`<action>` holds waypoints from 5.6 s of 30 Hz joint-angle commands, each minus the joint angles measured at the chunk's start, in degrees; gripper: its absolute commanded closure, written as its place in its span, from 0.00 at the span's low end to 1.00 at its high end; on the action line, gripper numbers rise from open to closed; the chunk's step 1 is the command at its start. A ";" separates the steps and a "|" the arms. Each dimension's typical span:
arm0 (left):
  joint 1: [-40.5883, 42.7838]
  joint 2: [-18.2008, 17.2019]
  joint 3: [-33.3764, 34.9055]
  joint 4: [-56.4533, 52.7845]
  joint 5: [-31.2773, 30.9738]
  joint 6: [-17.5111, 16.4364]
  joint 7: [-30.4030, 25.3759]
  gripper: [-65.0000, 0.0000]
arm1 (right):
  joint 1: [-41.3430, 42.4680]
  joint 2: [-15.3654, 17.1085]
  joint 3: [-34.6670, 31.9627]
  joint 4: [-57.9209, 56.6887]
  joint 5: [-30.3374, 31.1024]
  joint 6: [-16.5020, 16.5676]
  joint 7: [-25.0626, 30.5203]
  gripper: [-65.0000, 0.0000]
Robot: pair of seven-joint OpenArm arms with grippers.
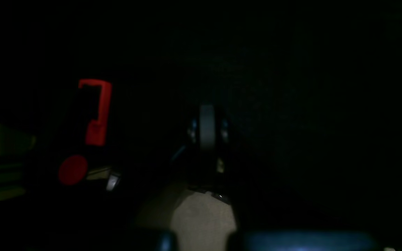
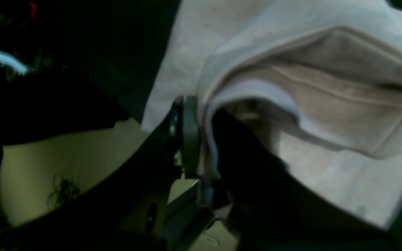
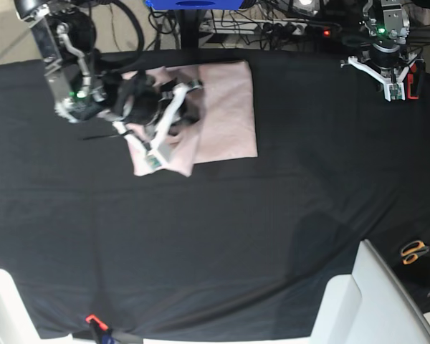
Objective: Fold the T-shirt properly
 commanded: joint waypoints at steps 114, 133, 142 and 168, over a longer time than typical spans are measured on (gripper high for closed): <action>-0.97 -0.93 -0.69 -0.84 0.02 0.41 -1.15 1.00 | 21.05 -7.58 -8.64 -22.39 9.58 6.45 -8.44 1.00; -1.94 -1.02 0.19 1.36 0.02 0.41 -0.80 1.00 | 7.07 0.24 4.54 -13.43 9.76 6.28 -14.60 1.00; -2.20 -1.11 6.52 1.71 -0.42 0.41 -0.72 1.00 | 7.16 -4.33 4.37 -19.85 9.58 6.45 -12.75 1.00; -3.25 -6.47 11.62 12.79 -36.82 -23.86 17.04 0.51 | -0.66 4.02 19.23 0.20 9.32 6.01 -5.10 1.00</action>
